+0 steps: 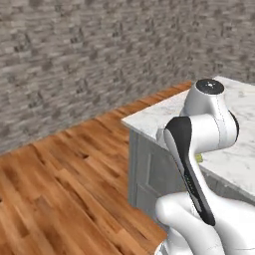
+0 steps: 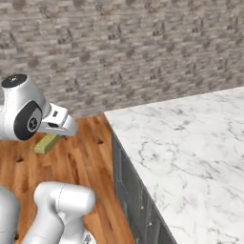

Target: Retrieve the butter from the fridge and place it on a plate on the dining table. Then retrieve the butter knife by the fridge and place it near the plate.

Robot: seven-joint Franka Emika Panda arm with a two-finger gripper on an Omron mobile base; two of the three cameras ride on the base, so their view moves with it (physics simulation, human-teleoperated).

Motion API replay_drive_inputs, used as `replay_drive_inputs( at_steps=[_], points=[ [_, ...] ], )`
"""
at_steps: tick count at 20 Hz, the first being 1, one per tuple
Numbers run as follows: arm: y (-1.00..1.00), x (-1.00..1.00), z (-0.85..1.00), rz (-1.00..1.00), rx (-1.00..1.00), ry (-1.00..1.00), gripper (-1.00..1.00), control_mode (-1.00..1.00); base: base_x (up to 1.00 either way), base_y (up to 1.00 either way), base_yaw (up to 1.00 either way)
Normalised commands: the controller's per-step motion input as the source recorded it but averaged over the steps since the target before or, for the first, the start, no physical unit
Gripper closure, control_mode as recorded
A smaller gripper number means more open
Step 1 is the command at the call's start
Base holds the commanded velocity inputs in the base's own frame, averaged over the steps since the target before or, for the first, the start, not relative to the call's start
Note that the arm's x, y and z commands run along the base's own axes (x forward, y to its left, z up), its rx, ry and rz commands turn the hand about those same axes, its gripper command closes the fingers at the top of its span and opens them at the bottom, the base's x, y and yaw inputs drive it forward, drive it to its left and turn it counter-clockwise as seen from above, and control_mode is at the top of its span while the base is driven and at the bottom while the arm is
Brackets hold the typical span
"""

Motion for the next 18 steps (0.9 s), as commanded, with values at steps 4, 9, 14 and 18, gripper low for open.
replay_drive_inputs(
  at_steps=[4,9,14,18],
  points=[
    [0.00,0.00,0.00,0.00,0.00,0.00,1.00,1.00,0.00,0.00,-0.72],
    [0.00,0.00,0.00,0.00,0.00,0.00,1.00,1.00,0.00,0.00,-0.69],
    [0.00,0.00,0.00,0.00,0.00,0.00,1.00,1.00,0.05,0.53,-0.42],
    [0.00,0.00,0.00,0.00,0.00,0.00,1.00,1.00,0.19,0.60,-0.37]
  ],
)
